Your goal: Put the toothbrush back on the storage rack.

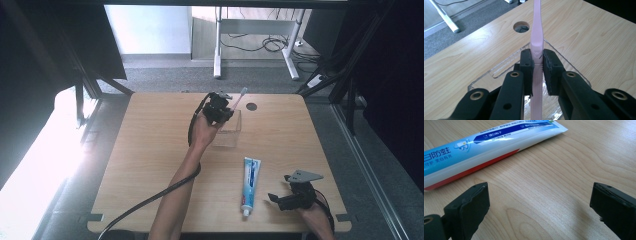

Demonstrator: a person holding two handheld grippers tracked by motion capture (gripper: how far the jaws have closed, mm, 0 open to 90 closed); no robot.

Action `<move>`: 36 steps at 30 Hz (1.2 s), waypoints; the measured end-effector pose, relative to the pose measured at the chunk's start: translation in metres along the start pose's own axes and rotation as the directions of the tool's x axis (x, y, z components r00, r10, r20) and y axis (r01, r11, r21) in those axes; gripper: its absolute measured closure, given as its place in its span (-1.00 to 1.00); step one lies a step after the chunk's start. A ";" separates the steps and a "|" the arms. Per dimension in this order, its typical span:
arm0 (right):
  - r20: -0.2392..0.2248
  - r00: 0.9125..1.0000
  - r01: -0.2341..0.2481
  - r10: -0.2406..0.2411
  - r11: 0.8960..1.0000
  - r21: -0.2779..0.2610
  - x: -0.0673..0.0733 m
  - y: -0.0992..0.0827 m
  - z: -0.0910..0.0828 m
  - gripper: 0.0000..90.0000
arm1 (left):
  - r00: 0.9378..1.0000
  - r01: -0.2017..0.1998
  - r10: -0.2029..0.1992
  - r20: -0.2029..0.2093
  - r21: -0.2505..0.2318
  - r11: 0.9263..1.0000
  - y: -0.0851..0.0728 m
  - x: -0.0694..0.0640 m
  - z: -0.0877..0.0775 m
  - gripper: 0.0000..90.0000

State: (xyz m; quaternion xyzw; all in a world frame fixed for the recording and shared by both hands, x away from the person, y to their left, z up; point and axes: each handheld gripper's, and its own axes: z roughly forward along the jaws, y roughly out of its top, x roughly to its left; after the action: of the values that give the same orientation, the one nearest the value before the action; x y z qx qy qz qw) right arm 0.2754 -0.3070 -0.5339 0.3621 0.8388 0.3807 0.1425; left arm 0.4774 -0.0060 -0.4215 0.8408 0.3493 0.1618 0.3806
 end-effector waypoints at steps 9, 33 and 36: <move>-0.002 1.000 0.000 0.000 1.000 0.001 0.000 0.000 0.000 -0.94 | 1.000 -0.015 0.015 -0.005 0.020 1.000 -0.009 -0.001 0.008 0.75; -0.002 1.000 0.001 -0.001 1.000 0.008 0.000 0.000 0.001 -0.93 | 0.997 -0.080 0.081 -0.009 0.114 0.990 -0.017 -0.010 0.027 0.75; -0.002 1.000 0.002 -0.002 1.000 0.008 0.000 0.000 0.001 -0.93 | 0.997 -0.081 0.083 -0.008 0.129 0.988 -0.017 -0.010 0.027 0.75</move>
State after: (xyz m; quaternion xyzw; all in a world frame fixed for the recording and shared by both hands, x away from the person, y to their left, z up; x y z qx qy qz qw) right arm 0.2756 -0.3064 -0.5346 0.3615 0.8409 0.3773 0.1406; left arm 0.4773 -0.0193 -0.4517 0.8763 0.3265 0.1601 0.3160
